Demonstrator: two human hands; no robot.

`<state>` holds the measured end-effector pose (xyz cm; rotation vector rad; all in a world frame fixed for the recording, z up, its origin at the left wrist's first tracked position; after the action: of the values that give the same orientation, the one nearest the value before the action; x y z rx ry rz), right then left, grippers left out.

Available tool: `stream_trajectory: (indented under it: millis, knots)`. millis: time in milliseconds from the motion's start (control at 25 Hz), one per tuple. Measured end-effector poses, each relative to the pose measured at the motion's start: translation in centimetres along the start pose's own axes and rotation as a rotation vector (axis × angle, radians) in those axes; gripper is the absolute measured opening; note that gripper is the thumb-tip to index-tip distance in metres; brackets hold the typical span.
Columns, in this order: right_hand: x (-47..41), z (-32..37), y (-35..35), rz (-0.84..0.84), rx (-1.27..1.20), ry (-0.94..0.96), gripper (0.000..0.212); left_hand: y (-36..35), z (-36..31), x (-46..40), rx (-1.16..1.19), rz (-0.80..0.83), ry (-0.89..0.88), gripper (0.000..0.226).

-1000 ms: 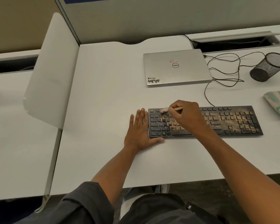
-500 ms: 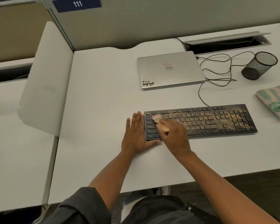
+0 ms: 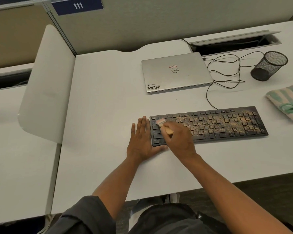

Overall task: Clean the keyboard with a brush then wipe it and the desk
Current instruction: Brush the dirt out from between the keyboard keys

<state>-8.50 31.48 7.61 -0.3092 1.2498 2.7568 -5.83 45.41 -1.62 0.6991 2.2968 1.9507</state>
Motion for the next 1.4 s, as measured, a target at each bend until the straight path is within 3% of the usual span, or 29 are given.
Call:
stream_trajectory:
  millis: [160,440,680,880,1040,1240,1400]
  knots:
    - [-0.3,-2.6,2.3,-0.094,0.022,-0.123,0.011,0.1,0.1,0.0,0.035,-0.002,-0.004,0.137]
    - [1.0,-0.3,0.8,-0.011,-0.029,-0.014,0.007,0.1,0.0,0.0,0.008,-0.007,0.0,0.135]
    - [1.2,-1.9,2.0,-0.077,0.009,-0.16,0.011,-0.1,0.0,-0.1,0.013,0.008,0.005,0.136]
    - [1.8,0.2,0.4,0.019,-0.103,-0.045,0.011,0.0,0.0,0.0,-0.015,0.016,0.005,0.138]
    - [1.0,-1.8,1.8,-0.04,-0.038,-0.125,0.012,-0.1,0.1,-0.1,0.005,0.013,-0.002,0.138]
    - [1.0,0.9,1.9,-0.009,-0.087,-0.004,0.005,0.0,0.1,0.0,-0.013,0.019,0.0,0.138]
    - [0.4,-0.2,2.0,-0.025,-0.072,-0.054,0.007,0.0,0.1,0.0,0.006,0.015,-0.003,0.139]
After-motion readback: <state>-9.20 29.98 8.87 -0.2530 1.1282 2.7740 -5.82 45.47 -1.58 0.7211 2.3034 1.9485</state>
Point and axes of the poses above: each hand's wrist, its own x-axis away from the middle knuckle, its own y-axis out of the back of the hand, z = x × y, the point moved 9 cm from there along -x, towards the middle knuckle, and after that the axes turned 6 degrees about z, right-handed, at the moved point
